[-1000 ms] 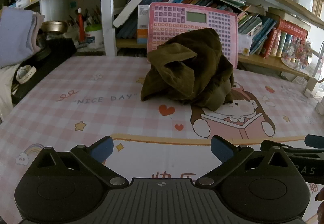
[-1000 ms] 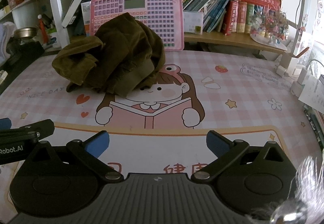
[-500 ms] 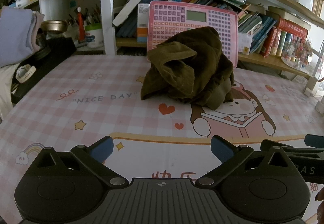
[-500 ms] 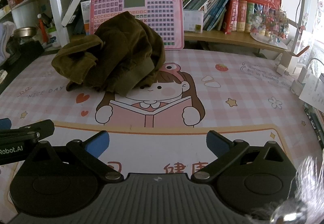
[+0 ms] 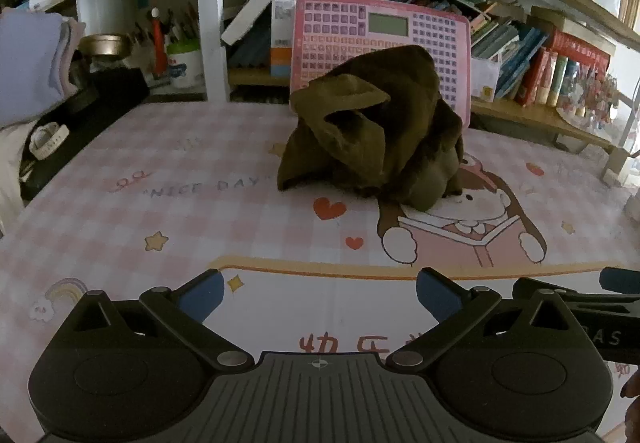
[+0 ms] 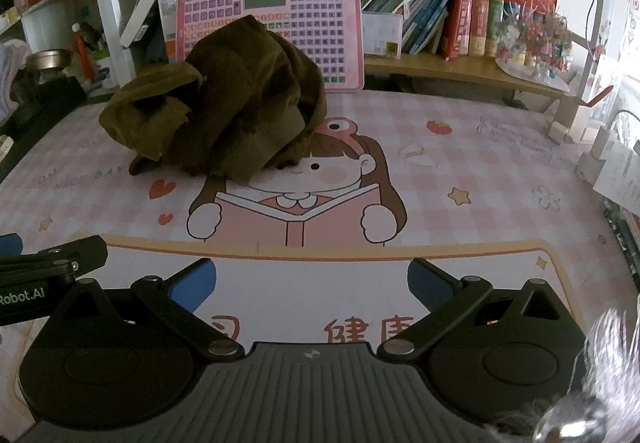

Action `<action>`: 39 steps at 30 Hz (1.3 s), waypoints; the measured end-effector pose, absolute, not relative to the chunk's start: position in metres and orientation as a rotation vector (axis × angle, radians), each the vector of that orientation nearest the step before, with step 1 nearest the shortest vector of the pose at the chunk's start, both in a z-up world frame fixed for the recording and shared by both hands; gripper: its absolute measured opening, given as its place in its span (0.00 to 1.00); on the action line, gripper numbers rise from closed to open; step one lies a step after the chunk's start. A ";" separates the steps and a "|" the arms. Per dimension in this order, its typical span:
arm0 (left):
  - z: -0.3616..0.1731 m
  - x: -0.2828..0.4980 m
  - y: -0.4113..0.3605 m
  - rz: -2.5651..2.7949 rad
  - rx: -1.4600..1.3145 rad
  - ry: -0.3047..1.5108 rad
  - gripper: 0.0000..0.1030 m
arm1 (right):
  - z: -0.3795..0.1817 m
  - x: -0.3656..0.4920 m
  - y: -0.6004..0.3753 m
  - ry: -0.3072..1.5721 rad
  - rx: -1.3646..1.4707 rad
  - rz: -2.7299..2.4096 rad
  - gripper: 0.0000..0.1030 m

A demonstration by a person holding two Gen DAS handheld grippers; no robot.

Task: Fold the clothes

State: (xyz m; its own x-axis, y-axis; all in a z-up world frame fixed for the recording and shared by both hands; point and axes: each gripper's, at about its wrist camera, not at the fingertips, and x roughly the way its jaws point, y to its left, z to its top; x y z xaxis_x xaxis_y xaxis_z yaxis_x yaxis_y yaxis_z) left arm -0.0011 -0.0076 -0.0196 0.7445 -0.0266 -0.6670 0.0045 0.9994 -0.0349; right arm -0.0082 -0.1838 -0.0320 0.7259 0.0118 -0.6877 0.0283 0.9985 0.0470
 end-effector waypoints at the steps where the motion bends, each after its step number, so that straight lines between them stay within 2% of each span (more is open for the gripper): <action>1: -0.020 -0.001 -0.008 -0.017 -0.030 0.734 1.00 | -0.033 -0.008 -0.184 0.763 0.057 -0.008 1.00; 28: -0.008 0.003 -0.011 0.014 -0.003 0.694 1.00 | -0.036 -0.001 -0.186 0.768 0.079 0.025 1.00; 39: -0.018 0.007 -0.018 -0.007 0.003 0.748 1.00 | -0.051 0.009 -0.196 0.835 0.109 0.003 1.00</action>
